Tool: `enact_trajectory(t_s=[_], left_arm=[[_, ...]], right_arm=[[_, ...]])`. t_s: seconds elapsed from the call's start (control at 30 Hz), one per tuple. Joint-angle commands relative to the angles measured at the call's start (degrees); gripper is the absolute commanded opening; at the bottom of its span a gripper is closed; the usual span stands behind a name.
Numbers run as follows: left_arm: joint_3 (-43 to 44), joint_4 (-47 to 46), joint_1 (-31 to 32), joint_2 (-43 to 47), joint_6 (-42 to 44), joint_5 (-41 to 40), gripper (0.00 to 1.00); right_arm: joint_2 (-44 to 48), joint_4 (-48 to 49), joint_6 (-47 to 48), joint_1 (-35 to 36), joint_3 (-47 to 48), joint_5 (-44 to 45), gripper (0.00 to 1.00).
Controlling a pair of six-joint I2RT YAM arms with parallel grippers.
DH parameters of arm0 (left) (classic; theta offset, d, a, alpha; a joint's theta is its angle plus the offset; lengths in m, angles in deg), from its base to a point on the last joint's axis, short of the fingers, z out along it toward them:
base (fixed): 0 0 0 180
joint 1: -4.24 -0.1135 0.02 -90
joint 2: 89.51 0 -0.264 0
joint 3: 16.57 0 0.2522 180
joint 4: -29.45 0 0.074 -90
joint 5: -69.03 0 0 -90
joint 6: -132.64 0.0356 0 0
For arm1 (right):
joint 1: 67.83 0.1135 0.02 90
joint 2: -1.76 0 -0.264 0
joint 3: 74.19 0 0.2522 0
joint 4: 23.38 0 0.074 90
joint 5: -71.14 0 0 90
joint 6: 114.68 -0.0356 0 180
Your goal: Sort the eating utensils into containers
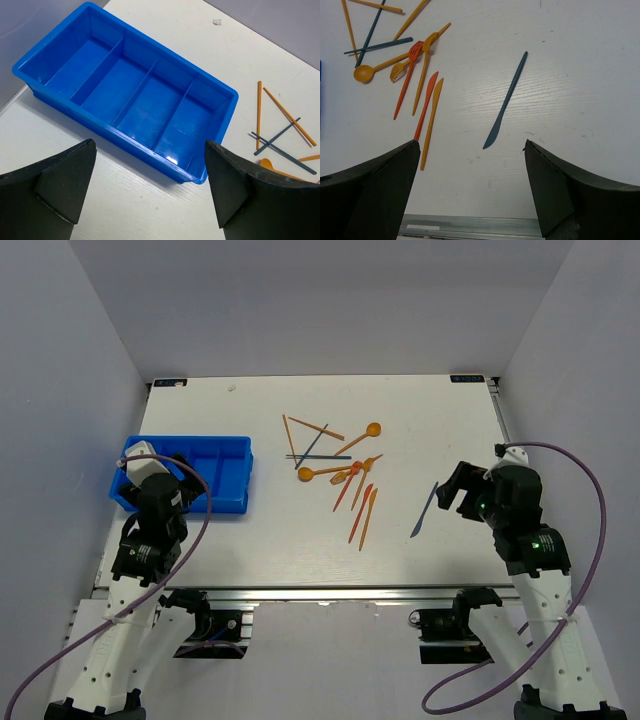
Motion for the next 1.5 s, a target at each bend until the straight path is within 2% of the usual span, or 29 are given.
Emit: enact_trajectory(t_s=[0.0, 0.17, 0.37, 0.47, 0.63, 0.73, 0.77, 0.8, 0.87, 0.9, 1.17, 1.27, 1.33, 1.37, 1.47], left_arm=[[0.4, -0.1, 0.2, 0.0, -0.1, -0.8, 0.98], [0.6, 0.2, 0.2, -0.2, -0.1, -1.0, 0.98], [0.7, 0.0, 0.2, -0.5, 0.0, -0.5, 0.98], [0.5, -0.5, 0.2, -1.6, 0.4, 0.8, 0.98], [0.9, -0.4, 0.2, -4.2, 1.0, 2.9, 0.98], [0.5, -0.8, 0.2, -3.6, 1.1, 4.0, 0.98], [0.2, -1.2, 0.3, -3.5, 1.2, 4.5, 0.98], [0.2, -1.2, 0.3, -3.7, 1.3, 4.8, 0.98], [0.2, -1.2, 0.3, -4.0, 1.3, 4.5, 0.98], [0.3, -1.1, 0.3, -4.3, 1.3, 4.5, 0.98], [0.2, -1.2, 0.3, -4.4, 1.4, 4.6, 0.98], [0.2, -1.2, 0.3, -4.4, 1.4, 4.5, 0.98], [0.2, -1.2, 0.3, -4.4, 1.4, 4.4, 0.98], [0.2, -1.2, 0.3, -4.3, 1.4, 4.4, 0.98], [0.3, -1.2, 0.3, -4.2, 1.3, 4.4, 0.98]], right_arm=[[-0.3, 0.1, -1.6, -0.3, 2.5, 4.1, 0.89], [-0.3, 1.0, -2.6, -0.3, 2.1, 3.4, 0.89], [-4.9, 2.9, -6.2, -0.3, 0.6, 5.2, 0.89], [-11.0, 5.2, -7.0, -0.3, -0.5, 7.7, 0.89], [-27.5, 5.0, -6.7, -0.3, 3.9, 15.0, 0.89], [-33.7, 10.2, -6.7, -0.3, 4.1, 16.8, 0.86], [-35.4, 11.0, -6.8, -0.3, 4.2, 16.4, 0.83], [-38.7, 12.1, -6.6, -0.3, 4.4, 14.8, 0.73], [-41.5, 15.1, -6.9, -0.3, 4.2, 14.6, 0.65], [-44.3, 16.1, -6.9, -0.3, 4.0, 13.9, 0.58], [-56.8, 21.5, -6.2, -0.3, 5.1, 11.2, 0.48], [-60.9, 22.9, -6.2, 0.2, 5.0, 10.4, 0.35], [-62.0, 22.5, -6.6, 0.7, 4.9, 10.8, 0.23], [-62.6, 22.4, -7.1, 0.9, 4.3, 11.0, 0.14], [-62.8, 22.2, -8.1, 1.4, 3.2, 11.0, 0.03]])
